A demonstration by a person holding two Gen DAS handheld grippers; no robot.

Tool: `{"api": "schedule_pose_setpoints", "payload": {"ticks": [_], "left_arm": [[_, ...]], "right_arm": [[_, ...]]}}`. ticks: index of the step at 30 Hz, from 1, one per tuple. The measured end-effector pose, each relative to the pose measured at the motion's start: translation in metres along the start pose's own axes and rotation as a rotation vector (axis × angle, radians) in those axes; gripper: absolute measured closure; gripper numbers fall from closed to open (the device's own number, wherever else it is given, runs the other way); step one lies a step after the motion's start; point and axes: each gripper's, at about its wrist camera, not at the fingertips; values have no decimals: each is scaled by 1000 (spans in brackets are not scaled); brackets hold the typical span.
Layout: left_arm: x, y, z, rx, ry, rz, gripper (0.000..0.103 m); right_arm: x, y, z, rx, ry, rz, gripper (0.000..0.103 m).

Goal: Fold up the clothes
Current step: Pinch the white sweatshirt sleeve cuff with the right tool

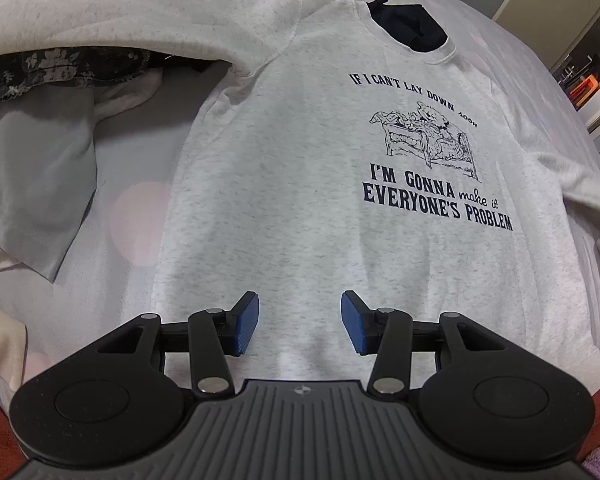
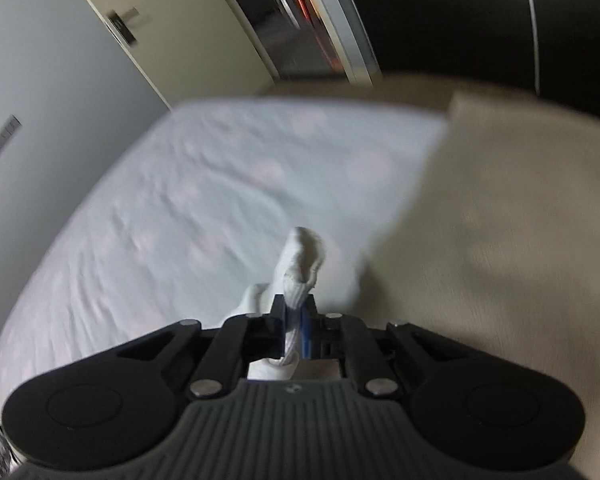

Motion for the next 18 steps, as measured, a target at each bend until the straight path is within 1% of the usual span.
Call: {"api": "schedule_pose_setpoints", "payload": {"ticks": [2, 4, 6, 8, 11, 13, 18], "left_arm": [[-3, 0, -2, 2, -9, -10, 59], [-5, 1, -4, 3, -18, -19, 60], [-9, 3, -5, 3, -28, -27, 59], [-12, 4, -5, 6, -37, -41, 59], [-16, 6, -4, 13, -43, -68, 59], [-19, 7, -1, 22, -40, -82, 59], [-30, 7, 5, 50, -53, -114, 59]], "right_arm": [[-26, -8, 15, 43, -36, 34, 94], [-60, -18, 25, 67, -88, 89, 94], [-98, -28, 29, 79, -145, 156, 94], [-140, -39, 27, 88, -219, 223, 94], [-206, -57, 8, 84, -343, 336, 94], [-250, -69, -11, 76, -428, 409, 94], [-346, -94, -72, 28, -599, 564, 94]]}}
Point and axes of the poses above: each gripper's, at about its wrist camera, not at the fingertips, and y roughly the way its jaws point, x to its right, z to its top, and after that the axes turned 6 degrees about z, right-handed
